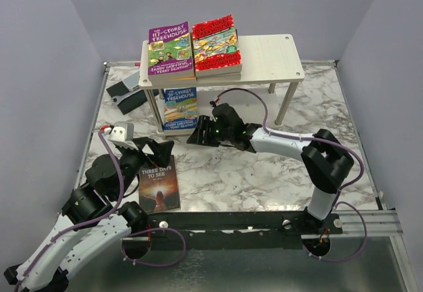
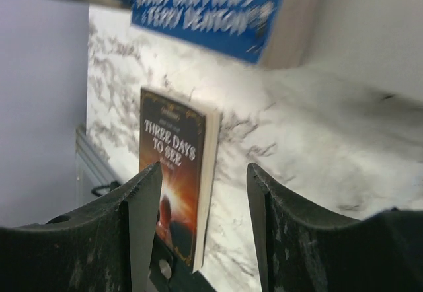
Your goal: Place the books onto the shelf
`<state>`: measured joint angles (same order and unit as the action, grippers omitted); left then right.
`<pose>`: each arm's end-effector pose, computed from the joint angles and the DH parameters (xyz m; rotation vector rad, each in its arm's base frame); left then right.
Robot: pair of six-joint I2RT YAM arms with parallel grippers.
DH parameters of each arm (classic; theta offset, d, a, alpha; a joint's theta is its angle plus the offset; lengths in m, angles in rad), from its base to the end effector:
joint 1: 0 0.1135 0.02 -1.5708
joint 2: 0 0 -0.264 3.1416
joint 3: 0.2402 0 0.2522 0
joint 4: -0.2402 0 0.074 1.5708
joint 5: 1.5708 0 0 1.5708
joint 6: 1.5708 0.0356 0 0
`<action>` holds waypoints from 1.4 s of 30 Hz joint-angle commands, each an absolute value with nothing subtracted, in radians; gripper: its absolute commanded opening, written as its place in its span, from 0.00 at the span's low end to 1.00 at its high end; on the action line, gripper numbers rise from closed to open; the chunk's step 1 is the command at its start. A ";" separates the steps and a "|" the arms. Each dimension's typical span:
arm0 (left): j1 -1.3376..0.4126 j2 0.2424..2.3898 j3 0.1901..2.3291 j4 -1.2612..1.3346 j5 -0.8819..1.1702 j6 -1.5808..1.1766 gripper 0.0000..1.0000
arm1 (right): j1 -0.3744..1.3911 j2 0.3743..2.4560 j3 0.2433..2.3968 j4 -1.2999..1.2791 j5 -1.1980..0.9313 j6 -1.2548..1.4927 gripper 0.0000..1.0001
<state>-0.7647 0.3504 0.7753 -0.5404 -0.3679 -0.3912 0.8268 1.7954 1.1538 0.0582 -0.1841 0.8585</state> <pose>0.0644 -0.0441 0.3474 0.0385 1.7091 -0.5578 0.2674 0.3001 0.2123 -0.0806 2.3845 1.1036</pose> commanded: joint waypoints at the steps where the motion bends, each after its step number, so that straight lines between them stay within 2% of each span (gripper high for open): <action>1: -0.756 0.360 0.765 -0.528 -0.382 -0.379 0.99 | 0.887 1.818 1.160 0.053 -0.219 0.843 0.58; 16: -0.754 0.374 0.765 -0.528 -0.369 -0.376 0.99 | 1.017 2.042 1.333 0.003 -0.218 0.853 0.55; 42: -0.750 0.367 0.764 -0.525 -0.365 -0.374 0.99 | 1.103 2.140 1.351 -0.087 -0.174 0.822 0.47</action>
<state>-0.7540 0.3695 0.7734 -0.5404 -0.3676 -0.3908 1.0866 2.0892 1.3399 -0.0238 -0.2096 0.8436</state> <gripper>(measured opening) 0.990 0.490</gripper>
